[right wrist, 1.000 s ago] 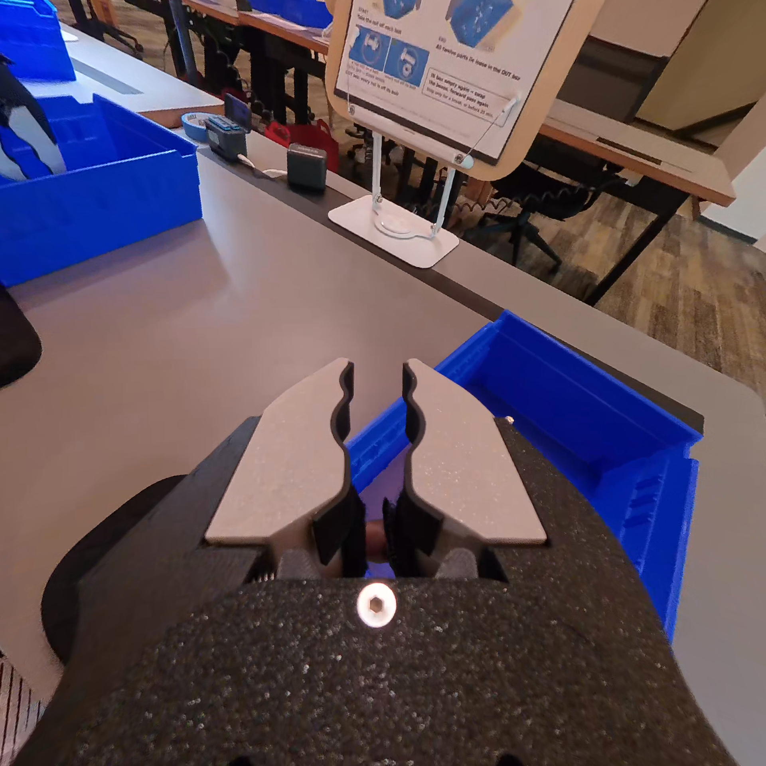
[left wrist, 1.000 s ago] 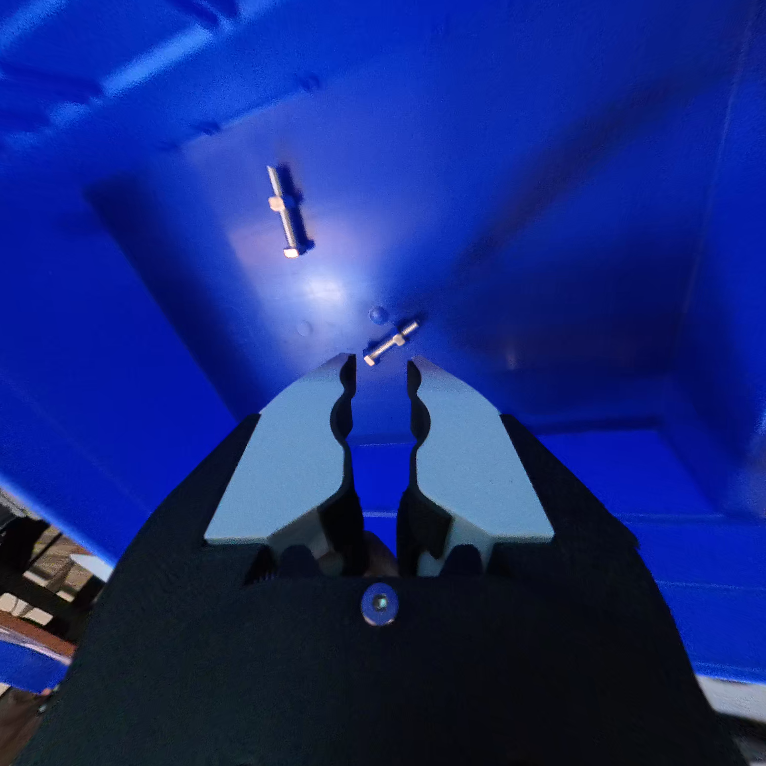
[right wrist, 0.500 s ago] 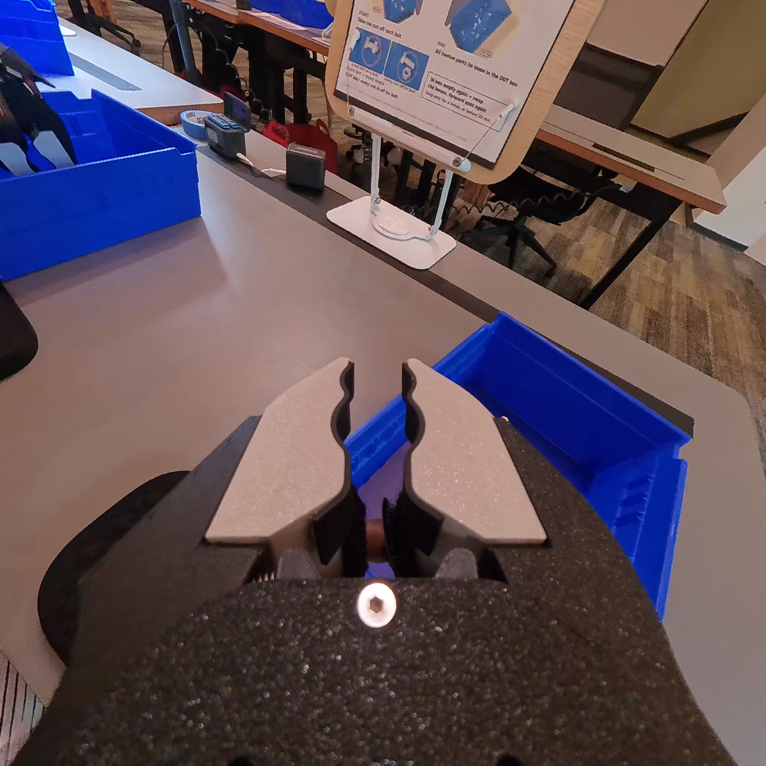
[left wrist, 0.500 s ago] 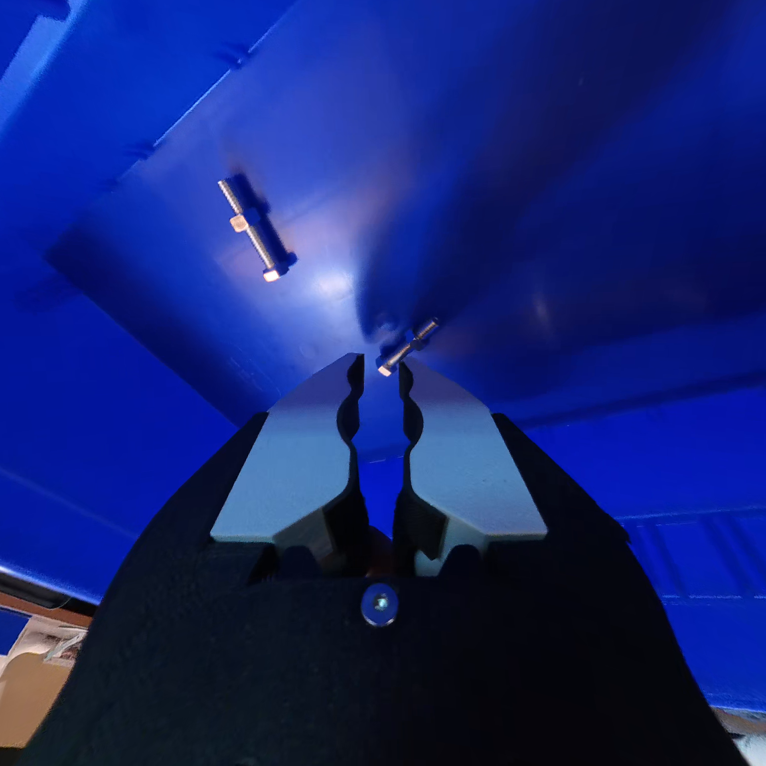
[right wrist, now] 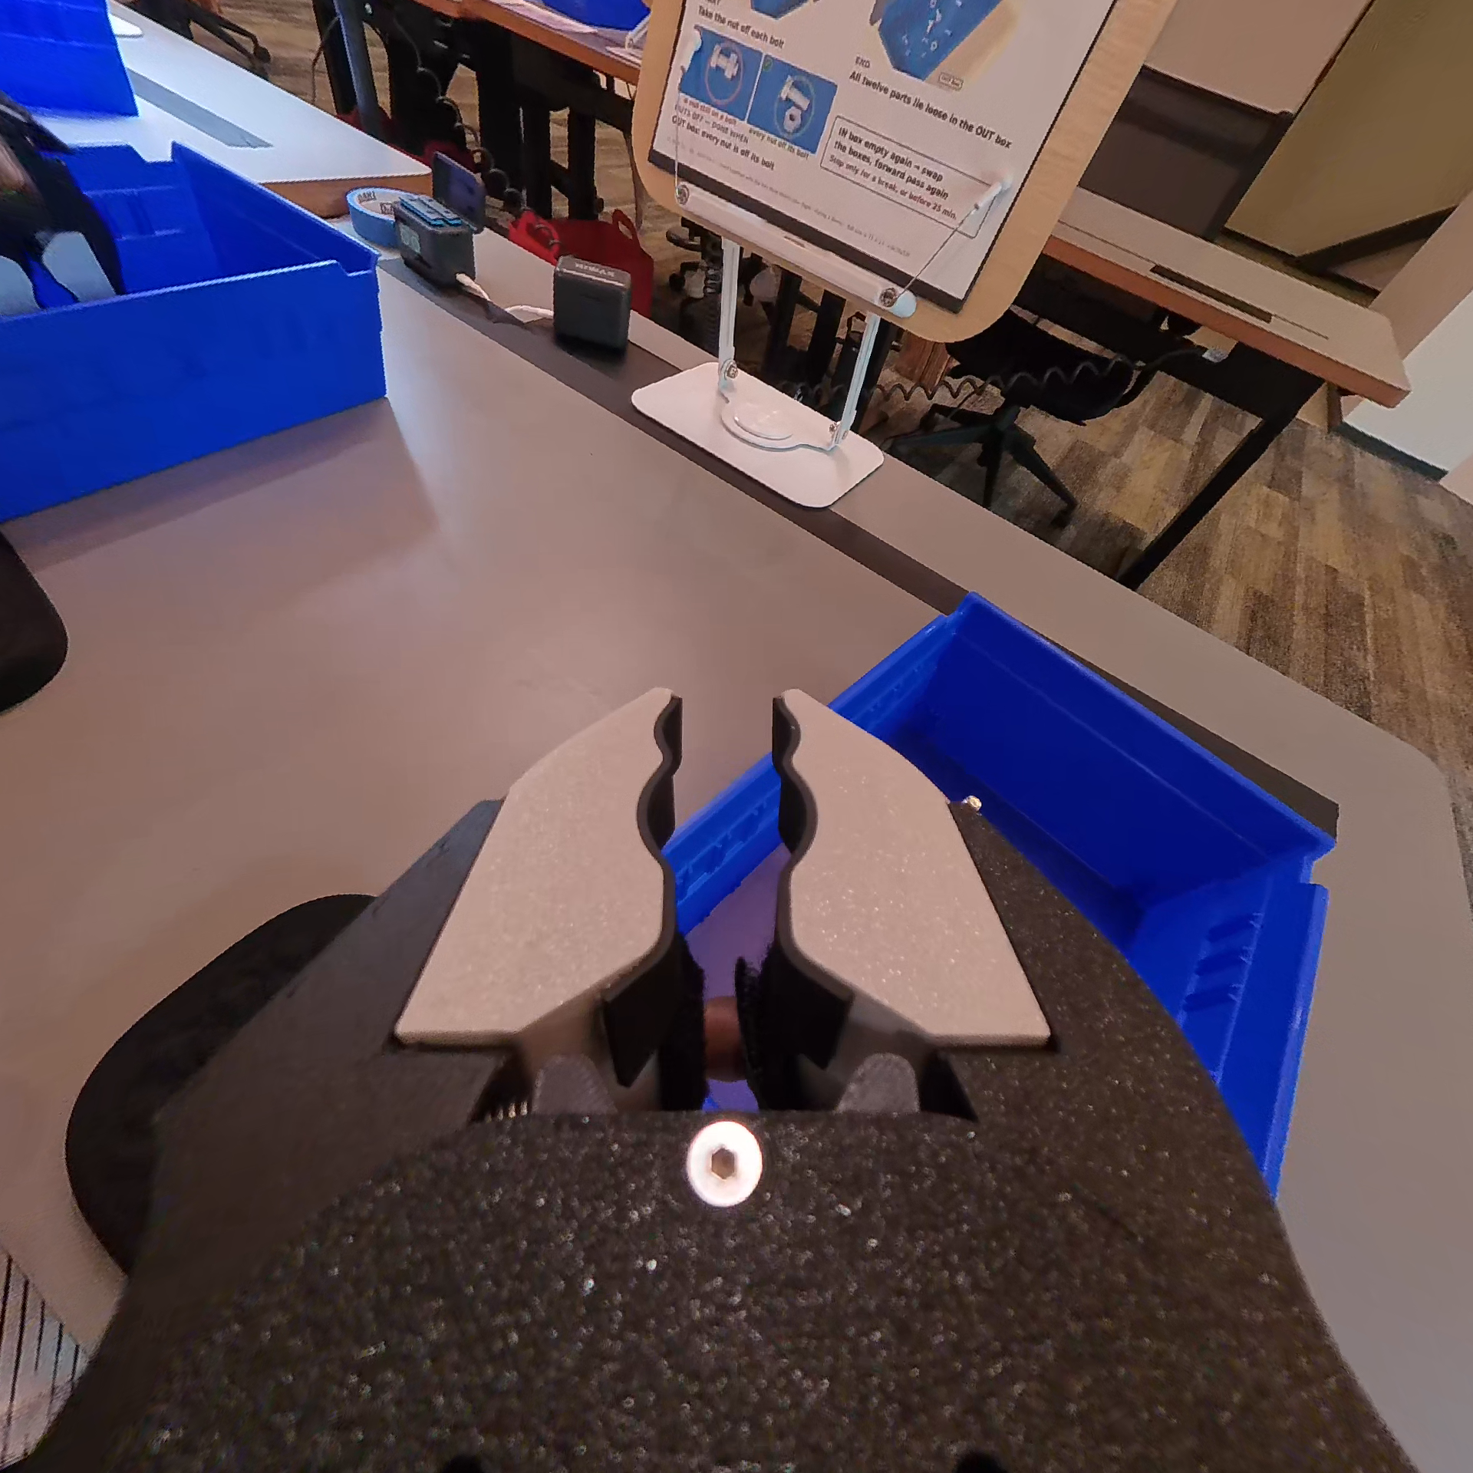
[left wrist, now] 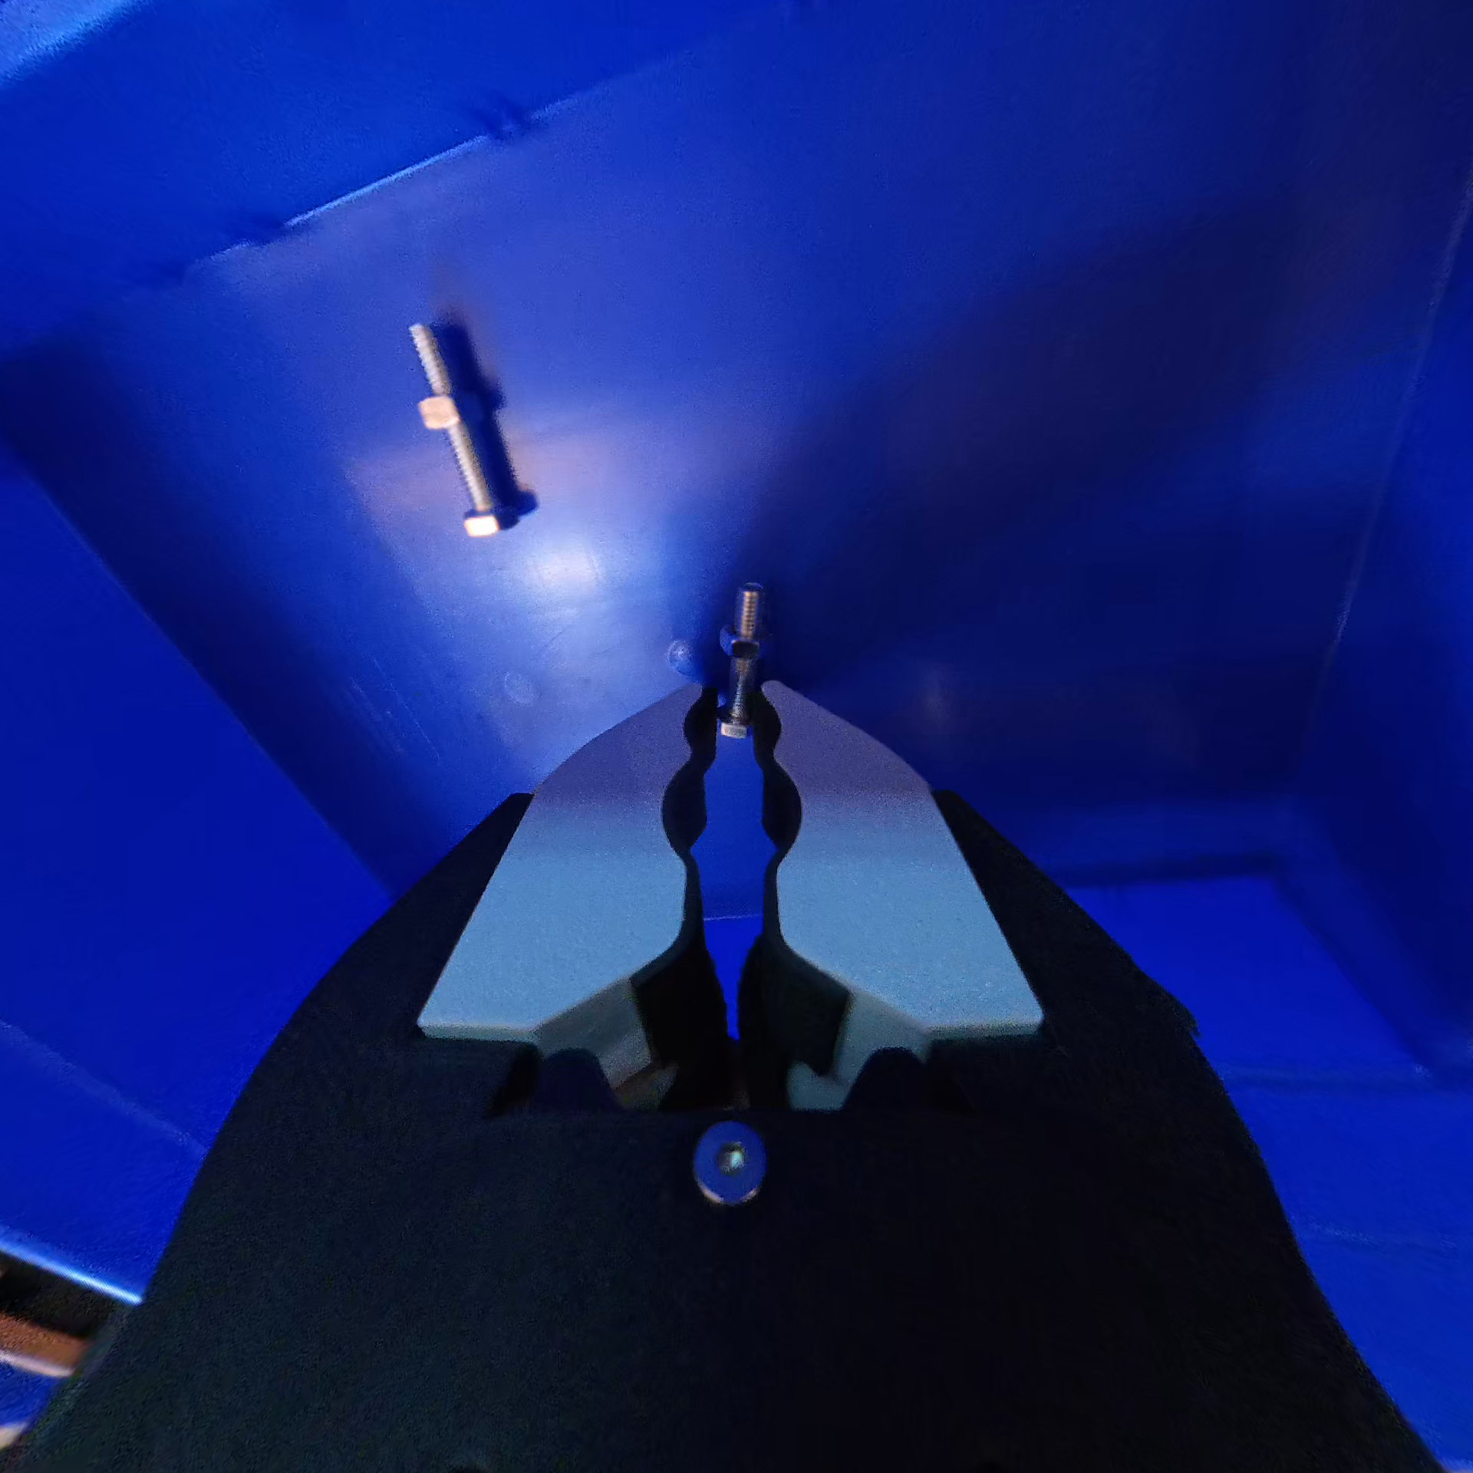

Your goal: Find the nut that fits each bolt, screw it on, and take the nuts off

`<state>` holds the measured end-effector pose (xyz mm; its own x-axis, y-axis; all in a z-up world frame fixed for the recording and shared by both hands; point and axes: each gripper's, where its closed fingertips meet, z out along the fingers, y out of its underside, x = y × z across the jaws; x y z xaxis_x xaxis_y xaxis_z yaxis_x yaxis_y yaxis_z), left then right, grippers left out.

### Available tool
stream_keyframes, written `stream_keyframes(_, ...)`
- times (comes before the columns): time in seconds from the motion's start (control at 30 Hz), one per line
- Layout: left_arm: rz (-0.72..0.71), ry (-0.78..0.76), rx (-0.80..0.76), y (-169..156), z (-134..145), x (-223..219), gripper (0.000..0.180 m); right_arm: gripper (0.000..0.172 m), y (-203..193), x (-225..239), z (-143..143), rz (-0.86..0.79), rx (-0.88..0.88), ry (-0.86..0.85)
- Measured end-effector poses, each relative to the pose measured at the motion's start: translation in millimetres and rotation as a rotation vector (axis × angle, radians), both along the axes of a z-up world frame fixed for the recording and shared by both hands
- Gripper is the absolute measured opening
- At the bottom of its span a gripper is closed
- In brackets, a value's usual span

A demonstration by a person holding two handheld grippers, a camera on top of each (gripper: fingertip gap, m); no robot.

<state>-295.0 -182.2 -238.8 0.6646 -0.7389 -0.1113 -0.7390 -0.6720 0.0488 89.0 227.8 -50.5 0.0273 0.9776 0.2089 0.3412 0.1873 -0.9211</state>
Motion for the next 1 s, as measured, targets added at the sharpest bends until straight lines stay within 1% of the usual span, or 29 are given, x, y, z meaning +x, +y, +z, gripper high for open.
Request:
stream_keyframes(0.1, 0.129, 0.000, 0.104, 7.3, 3.9, -1.9, 0.008, 0.022, -0.9, -0.8, -1.4, 0.008, -0.004, -0.004)
stream_keyframes(0.2, 0.235, -0.039, 0.229, 20.0, 15.6, 3.7, 0.006, 0.022, -3.1, -2.6, -3.4, 0.016, 0.001, -0.014)
stream_keyframes(0.37, 0.337, -0.074, 0.370, 29.1, 35.3, 13.4, 0.006, 0.022, -8.1, -5.8, -5.3, 0.034, 0.005, -0.023)
stream_keyframes(0.43, 0.390, -0.104, 0.454, 35.2, 47.2, 19.3, 0.006, 0.022, -10.4, -7.3, -6.5, 0.043, 0.006, -0.028)
stream_keyframes(0.53, 0.474, -0.167, 0.661, 50.6, 75.6, 30.0, 0.006, 0.022, -15.4, -10.1, -8.0, 0.060, 0.007, -0.035)
stream_keyframes(0.6, 0.534, -0.241, 0.833, 62.5, 100.3, 40.1, 0.006, 0.022, -20.6, -13.1, -8.6, 0.081, -0.002, -0.033)
stream_keyframes(0.7, 0.604, -0.406, 1.089, 78.0, 141.0, 63.5, 0.006, 0.022, -31.3, -18.7, -10.9, 0.123, -0.019, -0.037)
stream_keyframes(0.73, 0.617, -0.464, 1.167, 82.4, 154.2, 72.9, 0.005, 0.022, -35.2, -20.7, -11.3, 0.138, -0.021, -0.035)
stream_keyframes(0.8, 0.596, -0.603, 1.289, 90.6, 176.9, 99.1, 0.005, 0.022, -44.6, -24.9, -11.7, 0.174, -0.030, -0.031)
stream_keyframes(0.9, 0.562, -0.768, 1.377, 100.3, 195.4, 137.5, 0.005, 0.022, -60.1, -30.9, -11.9, 0.230, -0.045, -0.021)
stream_keyframes(1.0, 0.521, -0.875, 1.402, 110.7, 201.8, 174.4, 0.006, 0.022, -81.2, -37.7, -8.0, 0.311, -0.080, 0.029)
